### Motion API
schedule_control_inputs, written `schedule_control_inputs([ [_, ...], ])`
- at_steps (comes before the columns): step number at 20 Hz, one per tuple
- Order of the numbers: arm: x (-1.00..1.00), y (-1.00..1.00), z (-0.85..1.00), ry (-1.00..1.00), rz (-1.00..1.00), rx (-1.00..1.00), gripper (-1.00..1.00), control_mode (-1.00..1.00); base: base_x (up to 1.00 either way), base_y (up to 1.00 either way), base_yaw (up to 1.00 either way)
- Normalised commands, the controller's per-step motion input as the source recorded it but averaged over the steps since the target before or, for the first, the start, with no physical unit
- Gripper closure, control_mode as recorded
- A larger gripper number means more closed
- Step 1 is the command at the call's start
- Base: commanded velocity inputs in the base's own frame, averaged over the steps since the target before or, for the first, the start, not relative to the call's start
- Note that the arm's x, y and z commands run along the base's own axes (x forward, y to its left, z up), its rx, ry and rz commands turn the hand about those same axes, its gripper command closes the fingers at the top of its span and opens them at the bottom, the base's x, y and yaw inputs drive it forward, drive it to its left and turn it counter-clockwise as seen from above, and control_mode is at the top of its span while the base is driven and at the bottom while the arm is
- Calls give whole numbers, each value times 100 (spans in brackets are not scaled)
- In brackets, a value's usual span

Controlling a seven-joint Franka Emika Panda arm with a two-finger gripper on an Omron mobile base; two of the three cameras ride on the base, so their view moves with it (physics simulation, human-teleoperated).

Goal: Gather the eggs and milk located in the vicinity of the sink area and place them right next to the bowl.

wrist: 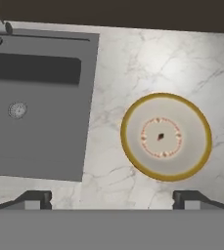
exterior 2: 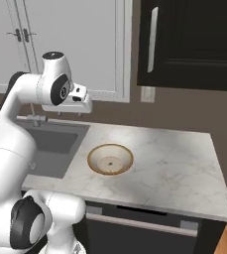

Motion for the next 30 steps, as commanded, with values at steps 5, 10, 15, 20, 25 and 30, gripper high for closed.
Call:
schedule_control_inputs([
  [5, 0, 0, 0, 0, 0, 0, -100, 100, -27, 80, -2],
  [10, 0, 0, 0, 0, 0, 0, -100, 100, -31, 95, 0],
  [15, 0, 0, 0, 0, 0, 0, -100, 100, -25, 88, 0],
  [20, 0, 0, 0, 0, 0, 0, -100, 100, -16, 85, 0],
  [25, 0, 0, 0, 0, 0, 0, -100, 100, -4, 53, 0],
  [30, 0, 0, 0, 0, 0, 0, -100, 100, 0, 43, -1],
])
